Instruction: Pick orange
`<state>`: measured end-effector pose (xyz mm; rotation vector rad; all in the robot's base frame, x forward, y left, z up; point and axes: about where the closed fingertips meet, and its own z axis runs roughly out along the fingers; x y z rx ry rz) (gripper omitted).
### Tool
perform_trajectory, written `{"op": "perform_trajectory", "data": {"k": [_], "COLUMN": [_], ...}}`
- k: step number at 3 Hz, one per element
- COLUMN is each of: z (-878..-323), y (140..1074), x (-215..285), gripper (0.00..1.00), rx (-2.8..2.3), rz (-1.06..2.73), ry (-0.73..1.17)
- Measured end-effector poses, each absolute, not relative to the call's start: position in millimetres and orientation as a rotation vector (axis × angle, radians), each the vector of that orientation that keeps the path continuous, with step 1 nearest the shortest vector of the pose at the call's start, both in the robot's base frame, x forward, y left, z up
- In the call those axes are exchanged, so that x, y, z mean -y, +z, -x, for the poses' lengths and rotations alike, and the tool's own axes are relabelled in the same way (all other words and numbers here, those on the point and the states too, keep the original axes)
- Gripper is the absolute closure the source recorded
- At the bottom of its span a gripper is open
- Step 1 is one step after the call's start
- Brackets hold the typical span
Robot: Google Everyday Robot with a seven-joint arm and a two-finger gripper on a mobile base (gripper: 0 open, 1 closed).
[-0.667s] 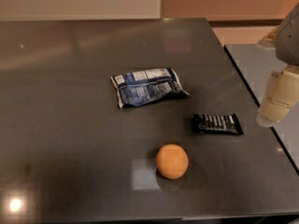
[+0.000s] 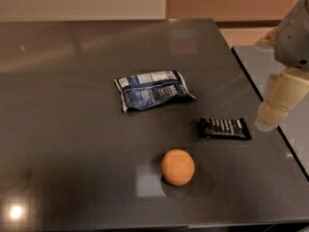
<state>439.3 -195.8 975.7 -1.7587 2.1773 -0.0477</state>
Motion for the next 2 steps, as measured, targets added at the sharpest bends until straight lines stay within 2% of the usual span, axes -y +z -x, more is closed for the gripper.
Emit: {"op": "perform_trajectory", "data": {"k": [2], "z": [-415.0], "y": [959.1], "x": [136.9], "gripper": [0.0], "rx": [-1.981], "rz": [1.918], "ry": [0.215]}}
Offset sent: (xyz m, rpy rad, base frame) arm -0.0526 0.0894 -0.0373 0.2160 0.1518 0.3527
